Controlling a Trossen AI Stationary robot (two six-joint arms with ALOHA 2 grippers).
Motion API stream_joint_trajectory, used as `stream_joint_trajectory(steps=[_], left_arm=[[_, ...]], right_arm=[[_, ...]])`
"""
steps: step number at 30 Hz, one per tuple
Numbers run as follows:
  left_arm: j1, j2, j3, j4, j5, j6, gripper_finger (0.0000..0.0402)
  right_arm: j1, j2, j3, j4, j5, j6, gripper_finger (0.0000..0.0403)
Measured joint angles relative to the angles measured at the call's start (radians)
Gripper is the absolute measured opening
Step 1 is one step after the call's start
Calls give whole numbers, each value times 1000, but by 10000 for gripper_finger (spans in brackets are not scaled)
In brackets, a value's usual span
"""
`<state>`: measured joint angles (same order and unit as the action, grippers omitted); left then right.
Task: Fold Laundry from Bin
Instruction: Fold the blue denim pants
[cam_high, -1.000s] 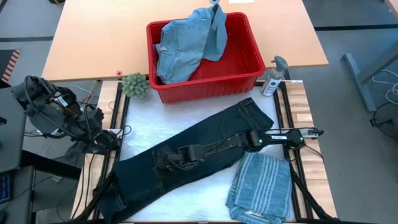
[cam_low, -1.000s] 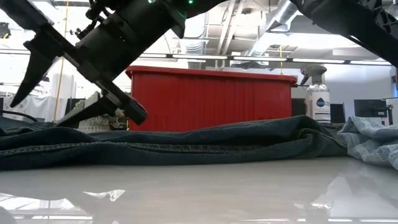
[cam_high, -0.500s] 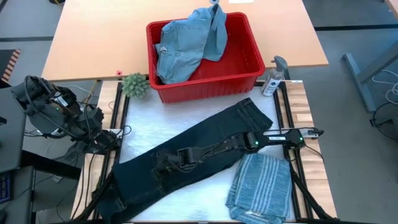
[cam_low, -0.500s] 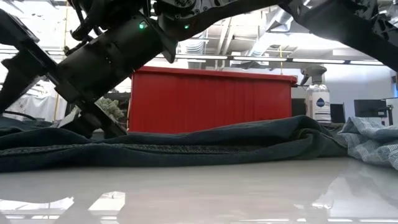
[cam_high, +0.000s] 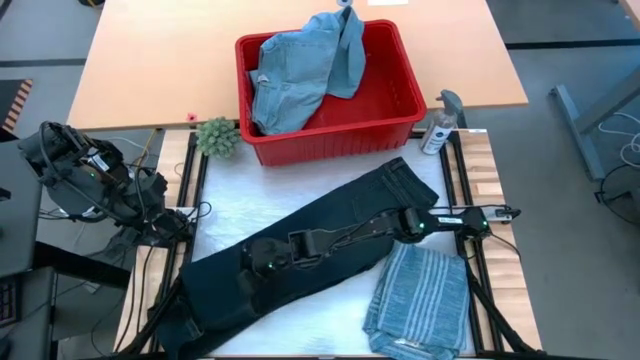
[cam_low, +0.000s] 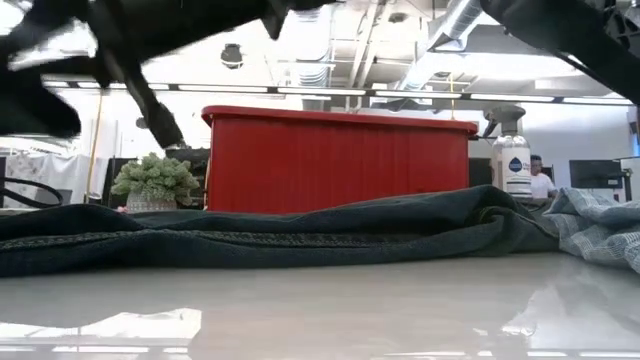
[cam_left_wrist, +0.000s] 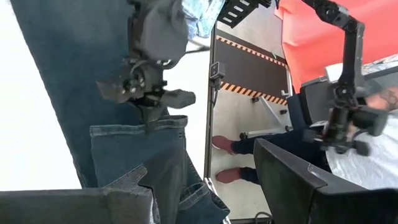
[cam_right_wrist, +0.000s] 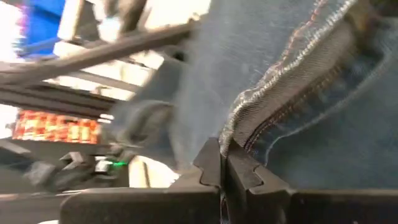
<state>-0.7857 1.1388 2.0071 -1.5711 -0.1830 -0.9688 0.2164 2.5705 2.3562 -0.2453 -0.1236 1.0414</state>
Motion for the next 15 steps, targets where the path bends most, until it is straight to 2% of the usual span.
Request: stream_joint_trajectory(steps=[2,7,12,15], left_arm=[[0,0,0,0,-1,0,180],[0,0,0,0,-15,1,180],[0,0,0,0,-31,22,180],[0,0,0,0,-62,39,180]], right_arm=[[4,-17,0,64,-23,-11,22],[12,-35,2,77,-102,-11,22],[15,12,-5,133,-186,-21,22],[23,39,-3,233,-213,-32,24]])
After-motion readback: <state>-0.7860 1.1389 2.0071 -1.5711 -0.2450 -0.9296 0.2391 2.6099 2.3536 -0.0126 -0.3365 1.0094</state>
